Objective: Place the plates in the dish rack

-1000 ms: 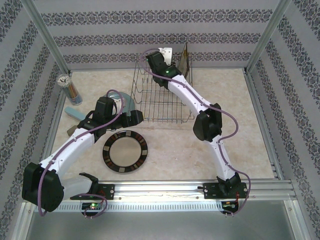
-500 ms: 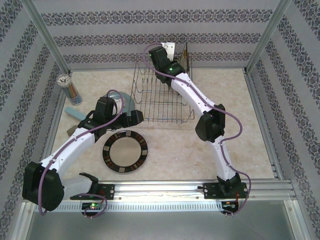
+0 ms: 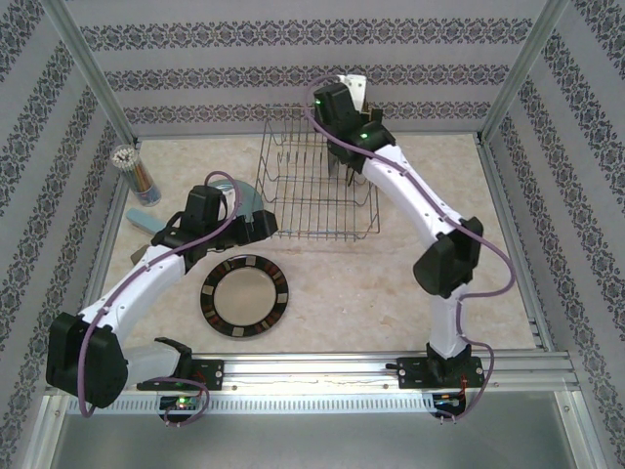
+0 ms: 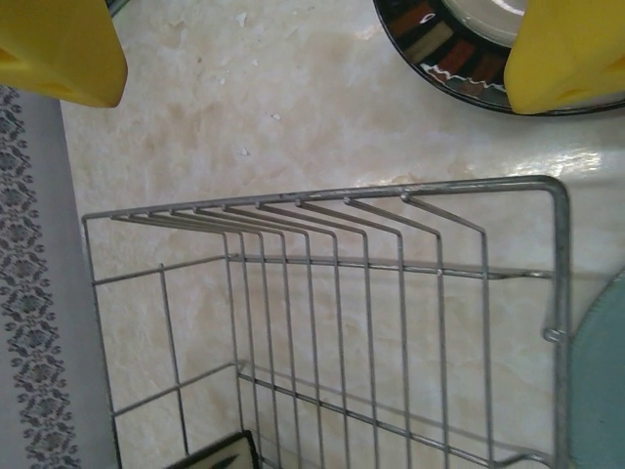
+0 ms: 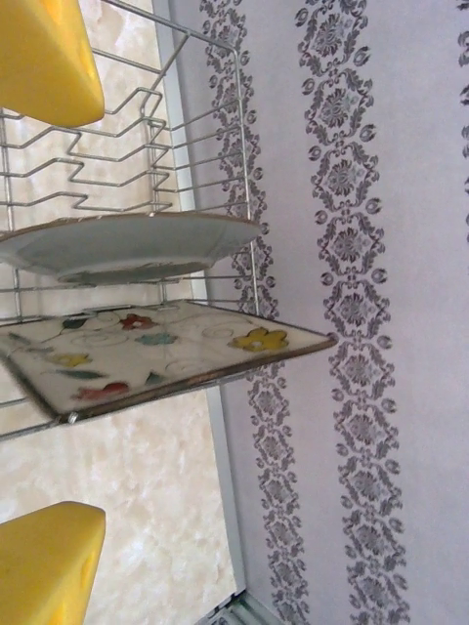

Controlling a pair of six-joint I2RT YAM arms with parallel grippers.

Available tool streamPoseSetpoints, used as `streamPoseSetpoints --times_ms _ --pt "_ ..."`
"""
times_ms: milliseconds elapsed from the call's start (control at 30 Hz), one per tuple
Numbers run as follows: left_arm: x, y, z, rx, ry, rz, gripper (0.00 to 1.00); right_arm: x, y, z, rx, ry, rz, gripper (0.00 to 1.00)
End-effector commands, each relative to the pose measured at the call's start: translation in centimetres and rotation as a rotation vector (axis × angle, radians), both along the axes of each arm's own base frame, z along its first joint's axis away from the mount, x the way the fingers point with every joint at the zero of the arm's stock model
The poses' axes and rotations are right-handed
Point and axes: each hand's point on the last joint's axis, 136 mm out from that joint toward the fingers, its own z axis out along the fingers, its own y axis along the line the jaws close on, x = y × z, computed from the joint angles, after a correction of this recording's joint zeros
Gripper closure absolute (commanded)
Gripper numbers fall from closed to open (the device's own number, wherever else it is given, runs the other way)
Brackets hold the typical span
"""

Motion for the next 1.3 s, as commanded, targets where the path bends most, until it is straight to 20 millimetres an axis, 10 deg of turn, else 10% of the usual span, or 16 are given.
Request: streamPoseSetpoints --times_ms 0,367,700,1267 --pt "0.8 2.1 1.3 0.072 -0.005 0.091 0.00 -1.6 -0.8 -0.2 0.063 0.026 0.027 0.02" --pt "0.4 8.9 3.9 0.294 0.061 0.276 0.00 -9.5 -4.9 -3.4 0.181 0.098 0.126 0.02" --pt "-6.3 17.2 1.2 0.403 0.324 0.598 0.00 -17.8 -3.3 -9.3 0.480 0.243 0.438 0.05" --pt "-10.1 16.4 -6.6 0.167 0.461 0.689 0.00 -28.3 4.6 -16.8 0.631 0.522 0.720 0.03"
